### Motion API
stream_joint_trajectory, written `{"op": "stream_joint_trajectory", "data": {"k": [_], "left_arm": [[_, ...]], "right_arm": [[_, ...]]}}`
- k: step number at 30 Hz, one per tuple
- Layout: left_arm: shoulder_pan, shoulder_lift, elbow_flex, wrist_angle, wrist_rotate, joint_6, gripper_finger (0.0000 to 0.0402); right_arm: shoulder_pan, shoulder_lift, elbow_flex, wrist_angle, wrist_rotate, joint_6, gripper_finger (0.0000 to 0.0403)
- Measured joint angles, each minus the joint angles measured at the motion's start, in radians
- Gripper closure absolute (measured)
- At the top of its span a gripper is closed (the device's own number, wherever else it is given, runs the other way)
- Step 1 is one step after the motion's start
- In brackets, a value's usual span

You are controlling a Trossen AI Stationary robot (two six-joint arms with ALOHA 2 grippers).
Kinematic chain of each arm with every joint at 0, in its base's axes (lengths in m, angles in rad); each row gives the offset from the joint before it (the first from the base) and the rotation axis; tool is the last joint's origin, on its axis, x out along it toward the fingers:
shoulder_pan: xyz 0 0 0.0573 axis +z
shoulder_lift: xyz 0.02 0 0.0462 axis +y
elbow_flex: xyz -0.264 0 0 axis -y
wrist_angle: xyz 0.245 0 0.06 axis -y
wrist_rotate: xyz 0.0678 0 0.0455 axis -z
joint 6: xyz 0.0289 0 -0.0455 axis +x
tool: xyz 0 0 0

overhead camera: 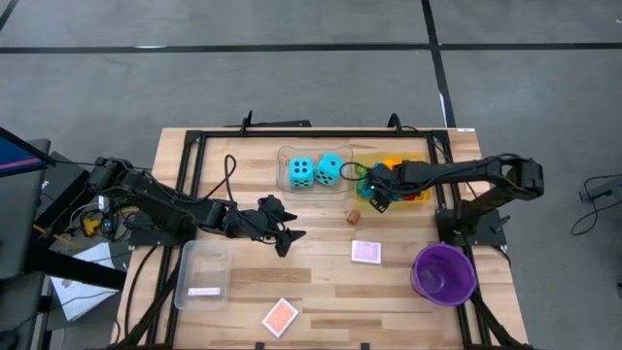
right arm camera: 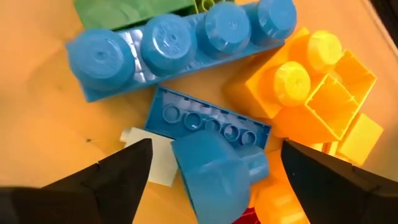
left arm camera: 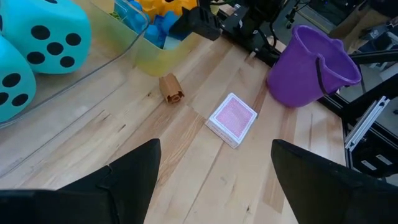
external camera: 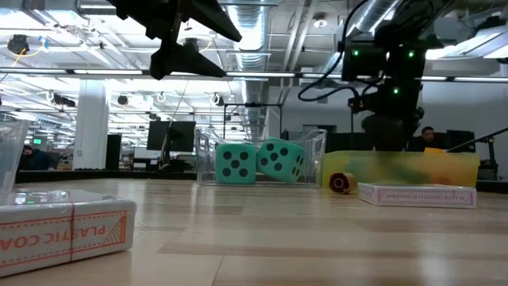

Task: Pick & Place Toys
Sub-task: Put the brown game piece into the yellow bin

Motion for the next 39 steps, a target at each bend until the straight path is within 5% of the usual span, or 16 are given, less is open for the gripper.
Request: {"op": "stream_joint_trajectory", "data": {"k": [20,26,32,39], "left_arm": [[-0.003,0.000,0.000,0.000,0.000,-0.037,0.0100],[-0.008,0.000,0.000,0.000,0.003,-0.035,0.0100],[-0.057,0.000,0.000,0.053,0.064,0.106,0.0100],[-0.151,0.000,0.000,0.141,0.018,0.268,0.0100]], "right_arm": [[0.074,-0.439,0.000,0.049,-0.001,0.415,0.0046],[0.173,-0.476,0.000,0.048,-0.001,0.499,0.0046],[0.251,-0.473,0.000,0.046,0.000,0.559,0.0046],[0.291,-0.475,0.000,0.028,0.001,0.575,0.0046]]}}
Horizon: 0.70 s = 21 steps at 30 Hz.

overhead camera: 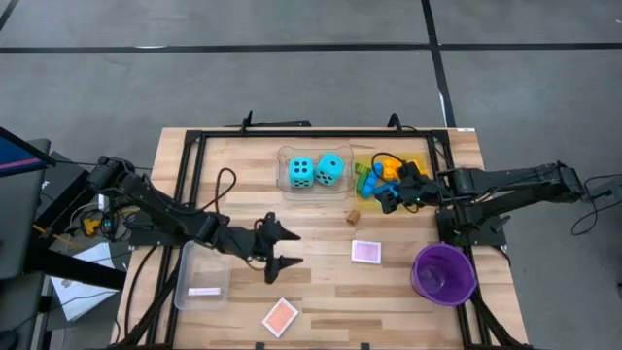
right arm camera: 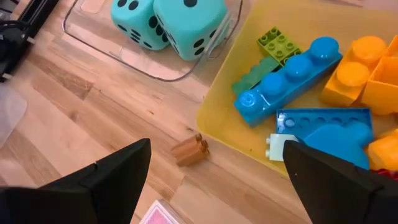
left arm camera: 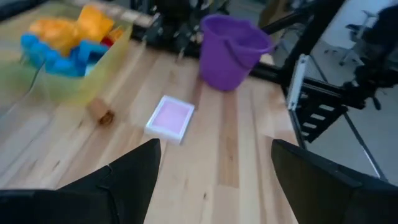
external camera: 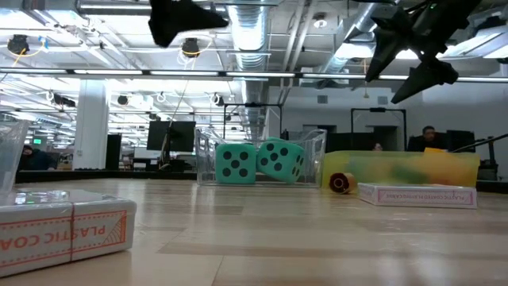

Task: Pick & Place Toys
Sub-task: Put the brown game piece into the yellow bin

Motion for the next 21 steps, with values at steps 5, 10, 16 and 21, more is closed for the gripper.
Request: {"op": "stream_joint_trajectory", "data": {"k": [5,10,16,21], "left_arm": [[-0.009,0.044,0.019,0.114,-0.011,0.073,0.0100],[-0.005,0.179,0.136,0.114,-0.042,0.141,0.0100],[0.013,0.379,0.336,0.101,-0.178,0.215,0.0100],[0.057,0.551,0.488,0.102,-0.241,0.216,0.0100]], "right_arm": [[0.001,0.000,0.000,0.000,0.000,0.000,0.0046],[0.001,-0.020,0.000,-0.007,-0.007,-0.009,0.0046],[0.001,-0.099,0.001,-0.030,-0.016,-0.027,0.0046],[0.001,-0.186,0.001,-0.032,-0.020,-0.060,0.0046]]}}
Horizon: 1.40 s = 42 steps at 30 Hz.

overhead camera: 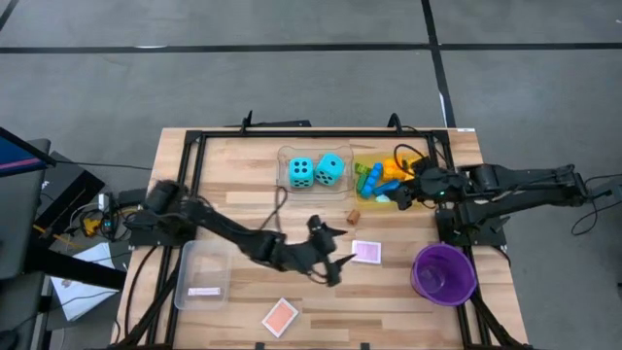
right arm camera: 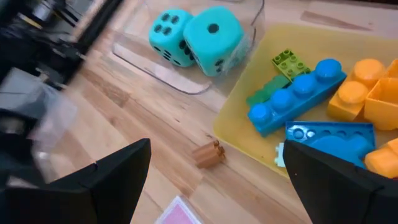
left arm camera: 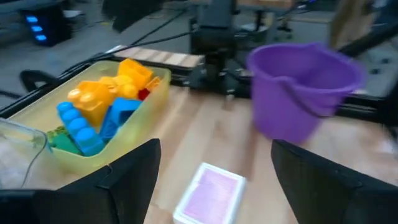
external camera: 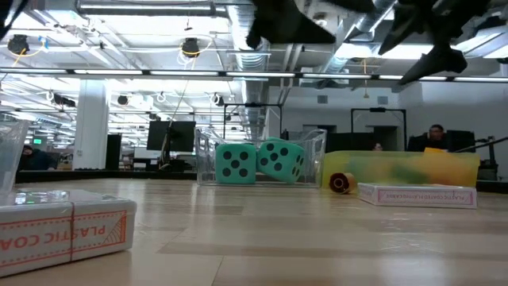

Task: Pick & Place Toys
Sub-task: Put the brown game piece into the yellow bin

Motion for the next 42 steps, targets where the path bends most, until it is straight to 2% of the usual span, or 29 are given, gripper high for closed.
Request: {"op": "stream_joint_trajectory", "data": {"k": [6,11,13,22,26,39,42], "left_arm": [[0.040,0.184,0.135,0.003,-0.140,-0.002,0.0100],[0.062,0.282,0.171,-0.005,-0.284,-0.005,0.0100],[0.075,0.306,0.183,0.006,-0.304,-0.006,0.0100],[0.125,0.338,0.182,-0.006,-0.266,-0.171,0.0110],[0.150,0.338,0.182,-0.008,-0.179,-0.239,0.0123],[0.165,0.406,0.191,-0.026,-0.139,-0.263,0.0128],[0.163,0.419,0.219,-0.023,-0.161,-0.238,0.0128]], "right_arm": [[0.000,-0.084,0.000,0.002,-0.005,-0.039,0.0046],[0.000,-0.121,0.000,-0.003,-0.005,-0.057,0.0046],[0.000,-0.132,0.000,-0.008,-0.005,-0.066,0.0046],[-0.001,-0.141,0.000,-0.047,-0.005,-0.072,0.0046],[-0.001,-0.140,0.000,-0.048,-0.004,-0.081,0.0046],[-0.001,-0.140,0.000,-0.055,-0.001,-0.083,0.0046],[-0.001,-0.140,0.000,-0.058,-0.001,-0.083,0.0046]]}}
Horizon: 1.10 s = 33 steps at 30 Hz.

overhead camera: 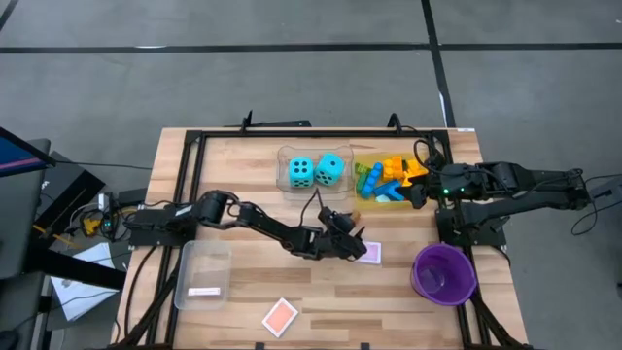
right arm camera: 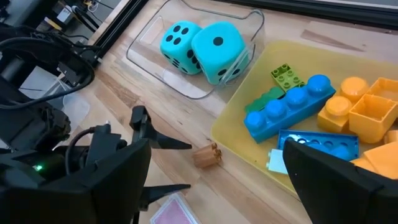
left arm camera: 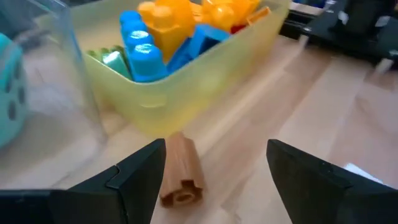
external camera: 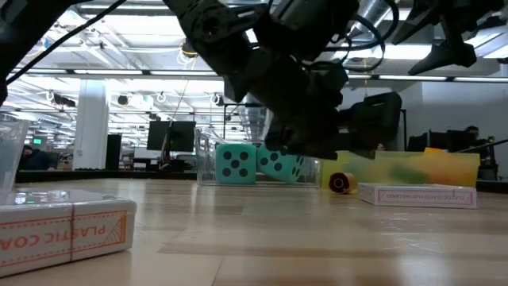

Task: Pick & Place Toys
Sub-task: Put the brown game piece into the yellow bin

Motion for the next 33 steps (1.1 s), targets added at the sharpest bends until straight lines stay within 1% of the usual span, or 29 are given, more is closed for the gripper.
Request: {"op": "stream_joint_trajectory", "data": {"k": [5,7,9,13,16,22,25,29,33], "left_arm": [[0.009,0.001,0.022,-0.076,-0.059,-0.013,0.0128],[0.017,0.002,0.020,-0.106,-0.042,-0.031,0.0128],[0.024,0.003,0.020,-0.099,-0.018,-0.030,0.0128],[0.037,0.003,0.020,-0.100,-0.022,-0.023,0.0128],[0.048,0.006,0.021,-0.103,0.035,-0.025,0.0128],[0.048,0.029,0.022,-0.116,0.053,-0.025,0.0128],[0.048,0.029,0.020,-0.158,0.053,-0.026,0.0128],[0.051,0.029,0.020,-0.145,0.054,-0.027,0.0128],[0.053,0.031,0.020,-0.148,0.077,-0.035,0.0128]], "right_arm": [[0.000,0.000,0.000,-0.007,0.000,0.001,0.0046],[0.000,0.000,0.000,-0.017,0.000,0.000,0.0046],[0.000,0.000,0.000,-0.025,-0.001,0.000,0.0046],[0.000,0.000,0.000,-0.028,-0.001,0.000,0.0046],[0.000,0.000,0.000,-0.029,-0.002,-0.005,0.0046],[0.000,0.000,0.000,-0.032,-0.004,-0.012,0.0046],[0.000,0.000,0.000,-0.034,-0.004,-0.013,0.0046],[0.000,0.000,0.000,-0.036,-0.004,-0.015,0.0046],[0.000,0.000,0.000,-0.037,-0.004,-0.015,0.0046]]}}
